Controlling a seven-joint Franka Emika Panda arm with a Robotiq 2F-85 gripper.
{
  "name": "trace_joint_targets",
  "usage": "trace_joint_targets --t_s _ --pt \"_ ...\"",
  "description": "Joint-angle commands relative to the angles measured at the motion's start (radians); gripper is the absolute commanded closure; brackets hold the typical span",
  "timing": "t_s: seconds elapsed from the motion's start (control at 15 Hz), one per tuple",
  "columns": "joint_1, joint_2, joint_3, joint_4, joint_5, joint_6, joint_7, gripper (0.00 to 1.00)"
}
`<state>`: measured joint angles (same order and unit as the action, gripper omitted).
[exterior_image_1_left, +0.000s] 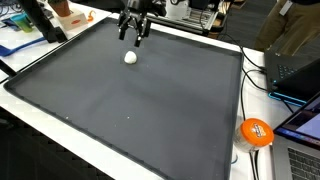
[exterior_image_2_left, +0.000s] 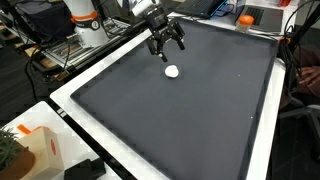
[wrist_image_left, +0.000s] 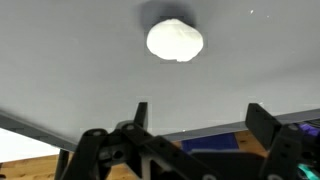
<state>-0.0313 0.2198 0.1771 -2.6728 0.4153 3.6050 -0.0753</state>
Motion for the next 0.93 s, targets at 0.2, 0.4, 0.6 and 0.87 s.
trace_joint_targets --t_s 0.2,0.4,0.6,0.87 --pt "0.103 0.073 -0.106 0.003 -0.07 0.109 0.101 0.0" --pt "0.118 0.091 -0.119 0.009 -0.078 0.137 0.118 0.0" --pt "0.124 0.112 -0.125 0.017 -0.082 0.158 0.128 0.0" --pt "0.121 0.148 -0.123 0.032 -0.102 0.197 0.15 0.0"
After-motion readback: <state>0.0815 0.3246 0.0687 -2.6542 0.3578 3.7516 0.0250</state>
